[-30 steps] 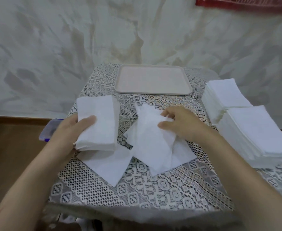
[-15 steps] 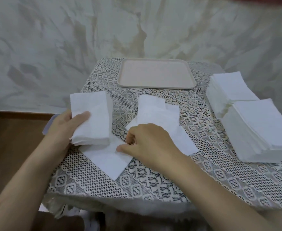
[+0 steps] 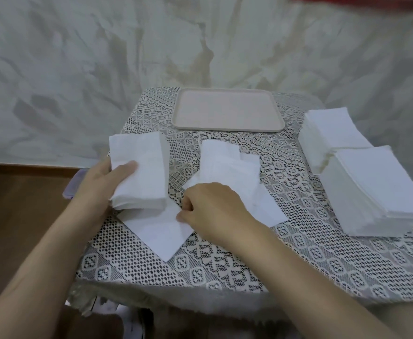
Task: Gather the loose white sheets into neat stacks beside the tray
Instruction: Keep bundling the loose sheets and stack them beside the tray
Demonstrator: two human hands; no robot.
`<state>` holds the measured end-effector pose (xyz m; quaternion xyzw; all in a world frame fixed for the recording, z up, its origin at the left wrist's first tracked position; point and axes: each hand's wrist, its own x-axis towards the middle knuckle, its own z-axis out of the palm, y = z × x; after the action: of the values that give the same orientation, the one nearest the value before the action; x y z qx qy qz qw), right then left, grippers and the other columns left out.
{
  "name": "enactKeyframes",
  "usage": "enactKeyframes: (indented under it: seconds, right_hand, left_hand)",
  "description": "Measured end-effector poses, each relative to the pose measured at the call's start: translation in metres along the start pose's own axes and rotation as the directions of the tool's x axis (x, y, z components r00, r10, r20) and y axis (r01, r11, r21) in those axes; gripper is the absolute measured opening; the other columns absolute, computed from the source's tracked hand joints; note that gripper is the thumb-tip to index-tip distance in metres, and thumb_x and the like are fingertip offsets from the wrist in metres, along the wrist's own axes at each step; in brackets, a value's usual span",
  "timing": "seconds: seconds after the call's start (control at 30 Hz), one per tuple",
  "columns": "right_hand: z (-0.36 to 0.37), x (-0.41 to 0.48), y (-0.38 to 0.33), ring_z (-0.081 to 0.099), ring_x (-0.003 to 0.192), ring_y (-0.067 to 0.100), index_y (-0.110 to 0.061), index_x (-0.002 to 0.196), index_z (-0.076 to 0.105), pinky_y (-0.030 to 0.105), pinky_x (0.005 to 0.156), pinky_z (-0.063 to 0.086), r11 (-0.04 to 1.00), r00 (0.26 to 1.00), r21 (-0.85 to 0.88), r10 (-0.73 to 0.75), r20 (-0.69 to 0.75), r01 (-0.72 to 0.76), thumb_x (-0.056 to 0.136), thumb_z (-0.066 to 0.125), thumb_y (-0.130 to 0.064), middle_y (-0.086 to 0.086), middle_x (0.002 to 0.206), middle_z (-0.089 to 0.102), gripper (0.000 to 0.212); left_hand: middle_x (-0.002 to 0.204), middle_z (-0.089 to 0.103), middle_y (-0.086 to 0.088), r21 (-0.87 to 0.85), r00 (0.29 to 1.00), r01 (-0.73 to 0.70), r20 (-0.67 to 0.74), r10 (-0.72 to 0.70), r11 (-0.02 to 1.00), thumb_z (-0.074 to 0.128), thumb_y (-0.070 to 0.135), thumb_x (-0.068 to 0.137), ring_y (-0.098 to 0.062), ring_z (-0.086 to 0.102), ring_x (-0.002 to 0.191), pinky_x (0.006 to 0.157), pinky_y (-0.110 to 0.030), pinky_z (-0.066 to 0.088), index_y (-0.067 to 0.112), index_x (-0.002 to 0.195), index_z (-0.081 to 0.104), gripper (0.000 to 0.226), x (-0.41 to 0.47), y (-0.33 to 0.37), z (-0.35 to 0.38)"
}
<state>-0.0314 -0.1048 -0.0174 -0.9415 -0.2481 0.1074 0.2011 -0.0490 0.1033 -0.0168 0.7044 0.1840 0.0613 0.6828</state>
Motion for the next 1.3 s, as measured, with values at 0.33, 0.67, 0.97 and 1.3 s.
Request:
enactKeyframes:
  seconds: [0.33,0.67,0.97,1.3]
  right_hand:
    - [-0.051,-0.026,0.046,0.057,0.069,0.011,-0.023,0.079,0.061,0.031,0.066,0.042,0.916,0.988,0.390,0.137,-0.077,-0.097,0.095,0.068,-0.031,-0.009,0.075,0.063,0.019]
    - [-0.052,-0.050,0.109,0.054,0.054,0.011,-0.015,0.091,0.067,0.025,0.053,0.039,0.821,0.957,0.501,0.284,0.057,-0.273,0.094,0.070,-0.040,0.001,0.080,0.073,0.025]
    - [-0.046,-0.035,0.120,0.060,0.060,0.015,-0.014,0.080,0.060,0.031,0.061,0.047,0.826,0.932,0.524,0.329,-0.150,-0.207,0.093,0.073,-0.034,0.011,0.077,0.069,0.027]
    - [-0.028,-0.035,0.106,0.073,0.081,0.020,-0.014,0.095,0.074,0.040,0.069,0.062,0.835,0.930,0.496,0.343,-0.132,-0.238,0.087,0.074,-0.041,0.001,0.088,0.076,0.029]
  left_hand:
    - [0.118,0.079,-0.005,-0.115,0.998,0.009,0.059,-0.002,0.993,0.059,0.024,0.104,-0.020,0.077,0.101,0.073,-0.033,0.063,0.014,0.135,0.063,0.033,-0.001,0.006,0.003]
    - [0.111,0.080,0.002,-0.076,0.989,0.035,0.145,-0.024,0.996,0.063,0.026,0.102,-0.017,0.078,0.094,0.076,-0.036,0.057,0.027,0.129,0.064,0.027,-0.011,0.001,0.047]
    - [0.102,0.081,0.004,-0.052,0.986,0.033,0.165,-0.024,0.998,0.061,0.027,0.101,-0.011,0.078,0.080,0.055,-0.022,0.057,0.028,0.124,0.066,0.023,-0.016,-0.002,0.047]
    - [0.108,0.081,0.002,-0.044,0.976,0.023,0.217,-0.013,0.999,0.060,0.027,0.101,-0.014,0.078,0.086,0.058,-0.023,0.058,0.028,0.124,0.067,0.024,-0.019,-0.001,0.043]
